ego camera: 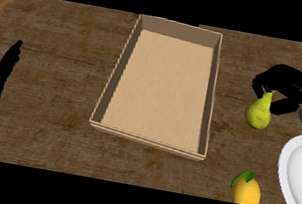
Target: Pick the pear from the plate and place it in the cardboard box
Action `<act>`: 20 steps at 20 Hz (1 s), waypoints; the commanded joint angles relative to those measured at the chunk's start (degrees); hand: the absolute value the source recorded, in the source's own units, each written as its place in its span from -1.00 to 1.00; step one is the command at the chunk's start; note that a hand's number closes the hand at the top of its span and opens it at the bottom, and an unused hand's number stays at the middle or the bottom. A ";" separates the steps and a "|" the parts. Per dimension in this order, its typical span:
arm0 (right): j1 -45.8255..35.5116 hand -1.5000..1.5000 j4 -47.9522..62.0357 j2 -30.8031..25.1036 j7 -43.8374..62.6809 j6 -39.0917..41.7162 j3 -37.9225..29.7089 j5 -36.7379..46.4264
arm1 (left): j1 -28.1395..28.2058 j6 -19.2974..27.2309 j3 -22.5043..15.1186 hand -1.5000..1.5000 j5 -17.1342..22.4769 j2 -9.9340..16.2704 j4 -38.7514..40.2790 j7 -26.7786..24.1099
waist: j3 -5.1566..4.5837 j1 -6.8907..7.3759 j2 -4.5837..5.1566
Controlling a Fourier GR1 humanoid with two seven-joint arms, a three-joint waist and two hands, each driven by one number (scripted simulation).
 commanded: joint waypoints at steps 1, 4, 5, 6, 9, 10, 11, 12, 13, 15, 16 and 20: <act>-5.16 1.00 4.30 0.99 -0.32 -6.02 -5.41 -2.37 | 0.18 0.31 -0.16 0.00 -0.83 -0.49 0.62 0.30 | 0.04 -0.11 0.09; -9.09 1.00 5.62 -0.47 -4.00 -4.99 -9.31 -5.38 | -0.93 -0.77 1.11 0.00 -0.30 0.38 1.51 -0.19 | 0.00 -0.40 -0.02; -9.40 1.00 5.06 0.21 -4.43 -5.54 -10.34 -6.23 | -2.29 -0.23 -0.08 0.00 -0.90 -0.77 0.61 3.21 | 0.00 -1.18 -0.29; -10.81 1.00 5.43 -0.35 -6.07 -4.83 -12.05 -7.77 | -1.43 0.53 1.61 0.00 -0.85 -0.69 3.83 -1.04 | -0.05 -0.90 0.00; -13.40 1.00 3.60 -0.95 -11.11 -2.82 -14.34 -9.85 | 0.21 -0.76 0.80 0.00 -0.42 -0.32 -0.59 1.22 | -0.02 -0.76 -0.51; -11.90 1.00 4.72 -0.63 -14.36 -3.63 -15.24 -10.49 | 0.16 -0.93 1.46 0.00 -0.51 -0.40 1.89 -0.80 | -0.04 -0.93 -0.20; -12.71 1.00 4.12 0.02 -14.16 -2.31 -15.22 -10.41 | 1.25 -1.22 1.06 0.00 -0.34 -0.07 -1.83 1.61 | -0.03 -1.00 -0.59; -13.72 1.00 3.71 1.43 -13.15 -1.80 -14.93 -9.92 | 1.95 -0.20 1.12 0.00 -0.93 -0.75 -2.08 0.93 | -0.08 -1.28 -0.69; -15.87 1.00 3.42 0.21 -12.66 2.13 -15.32 -10.29 | 2.11 -1.31 2.44 0.00 -0.22 0.31 -0.95 0.15 | -0.12 -1.61 -0.78; -15.78 1.00 1.51 2.12 -12.32 3.64 -14.74 -9.84 | 2.96 -1.40 3.22 0.00 -0.23 0.30 -0.78 -0.29 | -0.14 -2.16 -0.96; -15.86 1.00 -0.15 3.68 -10.73 6.45 -14.38 -10.35 | 3.39 0.24 1.94 0.00 -1.67 -1.16 -0.81 0.75 | -0.16 -2.69 -1.18; -19.37 1.00 1.27 9.26 -5.14 10.90 -16.04 -12.52 | 3.25 0.51 2.42 0.00 -2.16 -1.12 -2.15 0.96 | -0.16 -2.10 -1.04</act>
